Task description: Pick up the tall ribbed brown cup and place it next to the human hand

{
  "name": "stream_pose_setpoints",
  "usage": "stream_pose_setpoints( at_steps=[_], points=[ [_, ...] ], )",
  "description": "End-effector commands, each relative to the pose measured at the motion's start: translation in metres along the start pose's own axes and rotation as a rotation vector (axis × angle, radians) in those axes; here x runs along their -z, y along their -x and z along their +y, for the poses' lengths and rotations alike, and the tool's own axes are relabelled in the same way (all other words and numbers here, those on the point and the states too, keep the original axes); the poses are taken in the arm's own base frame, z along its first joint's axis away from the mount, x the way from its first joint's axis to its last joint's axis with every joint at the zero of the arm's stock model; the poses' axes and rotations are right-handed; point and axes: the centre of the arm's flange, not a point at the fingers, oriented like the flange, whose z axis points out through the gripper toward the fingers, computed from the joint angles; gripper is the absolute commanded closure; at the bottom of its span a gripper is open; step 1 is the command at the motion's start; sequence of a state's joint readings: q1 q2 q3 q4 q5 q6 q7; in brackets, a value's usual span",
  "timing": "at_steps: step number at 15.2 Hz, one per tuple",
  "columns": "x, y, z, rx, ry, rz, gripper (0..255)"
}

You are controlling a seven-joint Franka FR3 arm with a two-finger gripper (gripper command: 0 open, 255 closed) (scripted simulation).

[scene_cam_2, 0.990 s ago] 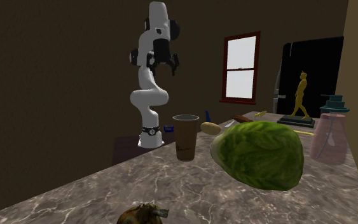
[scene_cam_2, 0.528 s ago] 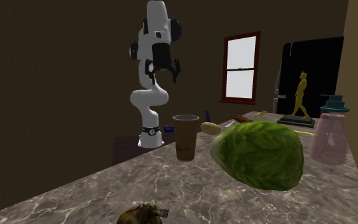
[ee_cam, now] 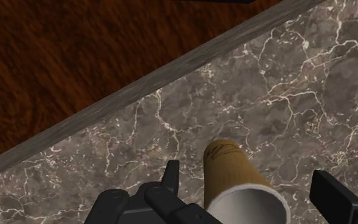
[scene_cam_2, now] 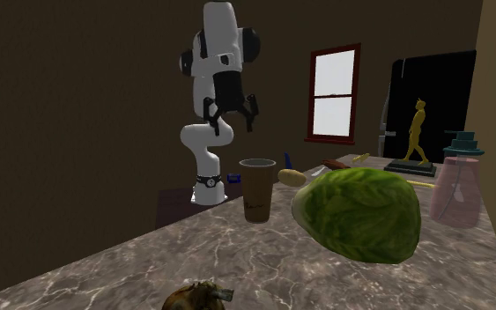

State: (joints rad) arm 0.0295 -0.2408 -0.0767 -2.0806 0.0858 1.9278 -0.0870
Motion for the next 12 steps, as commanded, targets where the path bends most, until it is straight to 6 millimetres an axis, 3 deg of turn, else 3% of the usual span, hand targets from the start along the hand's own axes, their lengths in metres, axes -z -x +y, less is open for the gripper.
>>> stream_pose_setpoints(
  at_steps=[1,7,12],
  points=[
    [-0.015,-0.026,0.007,0.006,-0.008,-0.012,0],
    [-0.061,-0.096,0.021,0.024,-0.032,-0.048,0],
    [-0.085,-0.099,0.021,0.026,-0.033,-0.05,0]
  ],
)
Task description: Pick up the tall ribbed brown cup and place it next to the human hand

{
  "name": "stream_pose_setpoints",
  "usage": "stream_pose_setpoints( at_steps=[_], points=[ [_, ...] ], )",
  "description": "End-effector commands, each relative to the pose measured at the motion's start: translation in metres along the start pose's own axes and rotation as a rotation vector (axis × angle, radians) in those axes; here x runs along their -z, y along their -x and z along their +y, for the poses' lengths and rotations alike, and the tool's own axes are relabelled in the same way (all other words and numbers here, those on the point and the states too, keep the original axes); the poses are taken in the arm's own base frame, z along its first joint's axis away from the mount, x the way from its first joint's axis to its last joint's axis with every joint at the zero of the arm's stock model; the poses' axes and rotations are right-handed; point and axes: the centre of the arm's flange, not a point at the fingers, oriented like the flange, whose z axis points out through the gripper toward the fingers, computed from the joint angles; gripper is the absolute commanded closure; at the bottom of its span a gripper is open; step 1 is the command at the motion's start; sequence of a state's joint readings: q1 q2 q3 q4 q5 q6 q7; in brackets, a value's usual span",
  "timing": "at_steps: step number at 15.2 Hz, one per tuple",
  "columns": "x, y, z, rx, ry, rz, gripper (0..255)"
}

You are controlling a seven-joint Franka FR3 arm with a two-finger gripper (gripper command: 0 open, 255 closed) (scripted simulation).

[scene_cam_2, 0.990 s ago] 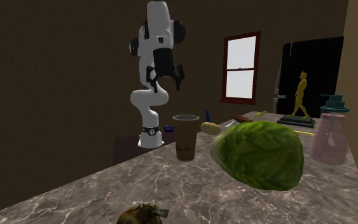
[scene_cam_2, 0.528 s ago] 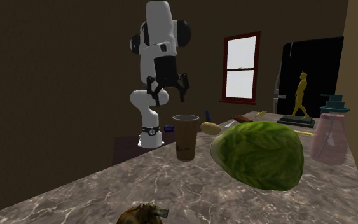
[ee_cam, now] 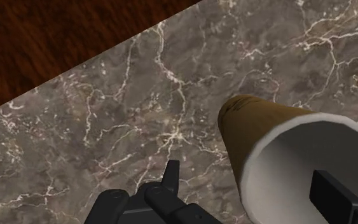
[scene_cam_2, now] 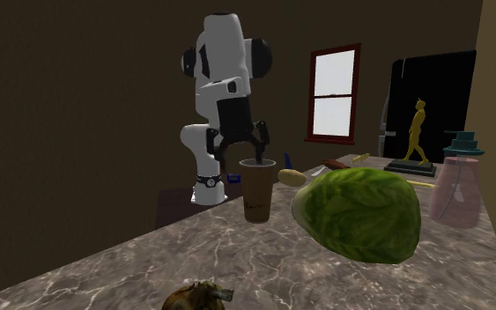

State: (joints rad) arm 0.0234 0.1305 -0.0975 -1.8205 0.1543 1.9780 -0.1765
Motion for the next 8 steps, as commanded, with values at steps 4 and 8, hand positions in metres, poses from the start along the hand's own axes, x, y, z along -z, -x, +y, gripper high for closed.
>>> stream_pose_setpoints(
  at_steps=[4,8],
  points=[
    [-0.024,0.0,0.0,0.0,0.0,0.0,0],
    [-0.024,0.0,0.0,0.0,0.0,0.0,0]
  ],
)
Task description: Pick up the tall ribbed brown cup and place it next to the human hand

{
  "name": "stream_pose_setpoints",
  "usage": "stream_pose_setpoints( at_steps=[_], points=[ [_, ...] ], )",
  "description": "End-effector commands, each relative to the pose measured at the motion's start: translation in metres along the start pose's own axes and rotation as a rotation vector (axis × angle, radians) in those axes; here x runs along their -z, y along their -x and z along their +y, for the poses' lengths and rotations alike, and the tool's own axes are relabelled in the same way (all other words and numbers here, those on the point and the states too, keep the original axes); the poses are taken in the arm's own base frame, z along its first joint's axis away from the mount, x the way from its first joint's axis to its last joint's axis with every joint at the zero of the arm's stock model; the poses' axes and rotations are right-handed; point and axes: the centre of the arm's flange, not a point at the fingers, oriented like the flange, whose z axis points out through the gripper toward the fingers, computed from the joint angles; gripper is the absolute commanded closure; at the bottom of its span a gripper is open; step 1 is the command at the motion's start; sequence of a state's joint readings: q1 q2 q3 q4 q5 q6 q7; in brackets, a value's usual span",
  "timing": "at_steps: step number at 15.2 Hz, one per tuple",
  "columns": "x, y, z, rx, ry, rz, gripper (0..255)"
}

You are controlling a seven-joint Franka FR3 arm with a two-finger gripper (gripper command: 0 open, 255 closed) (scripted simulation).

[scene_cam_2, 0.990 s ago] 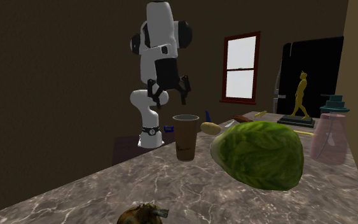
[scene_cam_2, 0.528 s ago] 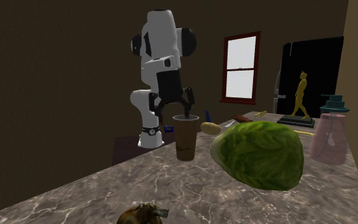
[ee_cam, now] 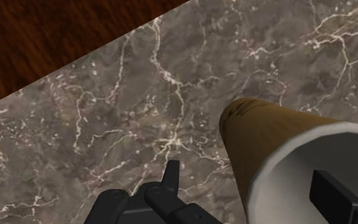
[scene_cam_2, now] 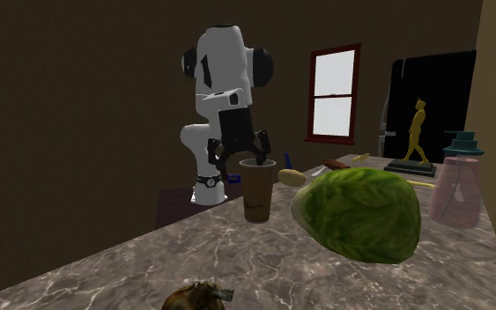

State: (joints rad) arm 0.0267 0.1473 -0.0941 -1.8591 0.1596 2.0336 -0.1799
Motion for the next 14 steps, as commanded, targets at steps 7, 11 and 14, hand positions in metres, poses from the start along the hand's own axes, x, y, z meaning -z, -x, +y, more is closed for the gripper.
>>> stream_pose_setpoints(
  at_steps=[7,11,14],
  points=[
    [-0.0001,-0.0001,0.0001,0.0,0.0,0.0,255],
    [-0.0001,-0.0001,0.0001,0.0,0.0,0.0,255],
    [0.0051,-0.0003,-0.0005,0.0,0.0,0.0,255]
  ],
)
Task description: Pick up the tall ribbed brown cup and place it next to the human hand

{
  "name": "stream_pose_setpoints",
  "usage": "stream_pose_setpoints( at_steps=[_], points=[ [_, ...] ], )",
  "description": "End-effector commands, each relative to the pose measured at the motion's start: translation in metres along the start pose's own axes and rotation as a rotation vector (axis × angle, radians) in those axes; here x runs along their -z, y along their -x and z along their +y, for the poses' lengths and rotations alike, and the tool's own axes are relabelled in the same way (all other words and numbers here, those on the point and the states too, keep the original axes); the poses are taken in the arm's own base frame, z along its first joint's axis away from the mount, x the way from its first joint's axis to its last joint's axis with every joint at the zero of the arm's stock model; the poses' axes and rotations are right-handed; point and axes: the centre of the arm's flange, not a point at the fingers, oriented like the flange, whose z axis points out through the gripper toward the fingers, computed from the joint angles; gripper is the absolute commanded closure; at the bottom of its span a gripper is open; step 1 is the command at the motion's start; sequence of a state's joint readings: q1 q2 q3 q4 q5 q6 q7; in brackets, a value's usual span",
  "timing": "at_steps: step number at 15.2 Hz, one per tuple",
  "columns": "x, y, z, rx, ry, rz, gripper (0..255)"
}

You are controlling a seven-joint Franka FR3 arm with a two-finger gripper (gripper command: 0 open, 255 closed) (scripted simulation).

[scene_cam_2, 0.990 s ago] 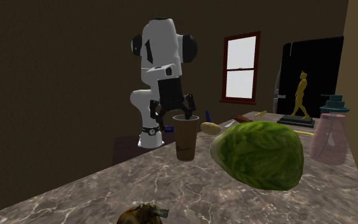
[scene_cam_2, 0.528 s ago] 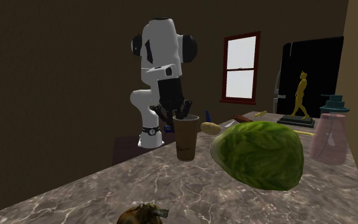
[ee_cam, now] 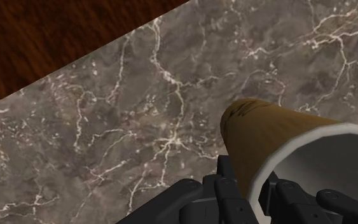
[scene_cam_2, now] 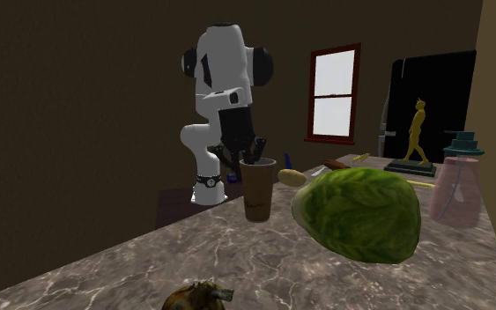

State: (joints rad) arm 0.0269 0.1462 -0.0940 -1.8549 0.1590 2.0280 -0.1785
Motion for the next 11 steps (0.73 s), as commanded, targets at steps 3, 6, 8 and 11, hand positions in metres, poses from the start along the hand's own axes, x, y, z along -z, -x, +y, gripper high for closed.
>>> stream_pose_setpoints(
  at_steps=[3,6,8,11],
  points=[
    [0.019,-0.001,-0.002,0.0,0.0,0.001,255],
    [0.034,-0.002,-0.004,0.0,0.0,0.001,255],
    [0.045,-0.002,-0.005,0.0,0.0,0.001,255],
    [0.061,-0.003,-0.007,0.0,0.0,0.001,255]
  ],
)
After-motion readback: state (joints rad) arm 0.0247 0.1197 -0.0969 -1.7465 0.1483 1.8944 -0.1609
